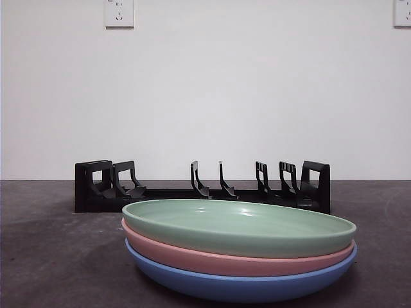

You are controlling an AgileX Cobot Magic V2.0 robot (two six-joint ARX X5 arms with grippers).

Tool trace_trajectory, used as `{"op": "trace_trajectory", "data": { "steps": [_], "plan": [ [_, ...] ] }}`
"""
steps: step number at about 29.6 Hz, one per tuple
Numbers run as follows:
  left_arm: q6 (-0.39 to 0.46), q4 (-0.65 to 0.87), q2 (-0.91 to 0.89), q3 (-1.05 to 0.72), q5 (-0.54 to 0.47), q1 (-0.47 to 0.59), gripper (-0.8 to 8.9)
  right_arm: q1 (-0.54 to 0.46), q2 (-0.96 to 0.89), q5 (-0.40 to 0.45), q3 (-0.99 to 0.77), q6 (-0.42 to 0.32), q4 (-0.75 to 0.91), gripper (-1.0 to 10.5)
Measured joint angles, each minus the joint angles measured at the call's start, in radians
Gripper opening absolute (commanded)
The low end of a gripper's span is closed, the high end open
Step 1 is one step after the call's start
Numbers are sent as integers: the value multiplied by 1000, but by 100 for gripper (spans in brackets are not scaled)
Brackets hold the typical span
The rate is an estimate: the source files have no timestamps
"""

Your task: Place the plate

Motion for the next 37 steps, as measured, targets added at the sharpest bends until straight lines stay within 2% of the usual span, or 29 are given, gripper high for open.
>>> {"op": "trace_trajectory", "data": {
  "steps": [5, 7, 8, 9, 10, 11, 17, 31, 34, 37],
  "plan": [
    [-2, -3, 0, 0, -6, 0, 404, 0, -101, 6, -1, 21, 0, 436],
    [-1, -3, 0, 0, -21, 0, 361, 0, -111, 24, -1, 22, 0, 423],
    [0, -5, 0, 0, -26, 0, 275, 0, -111, 29, -1, 22, 0, 363],
    [4, -9, 0, 0, -29, 0, 102, 0, -111, 30, -2, 25, 0, 178],
    [7, -13, 0, 0, -29, 0, -17, 0, -111, 30, -2, 26, -1, 19],
    [10, -18, 0, 0, -29, 0, 24, 0, -111, 29, -2, 25, -2, 8],
    [10, -21, 0, 0, -29, 0, 15, 0, -111, 58, -2, 25, -4, 23],
    [7, -17, 0, 0, -30, 1, 15, 0, -111, 58, -2, 25, 0, 23],
    [7, -15, -3, 0, -29, 41, 15, 0, -111, 58, -2, 25, 1, 23],
    [7, -5, -19, -21, -10, 127, 15, 0, -111, 58, -2, 25, 2, 23]
  ]
}}
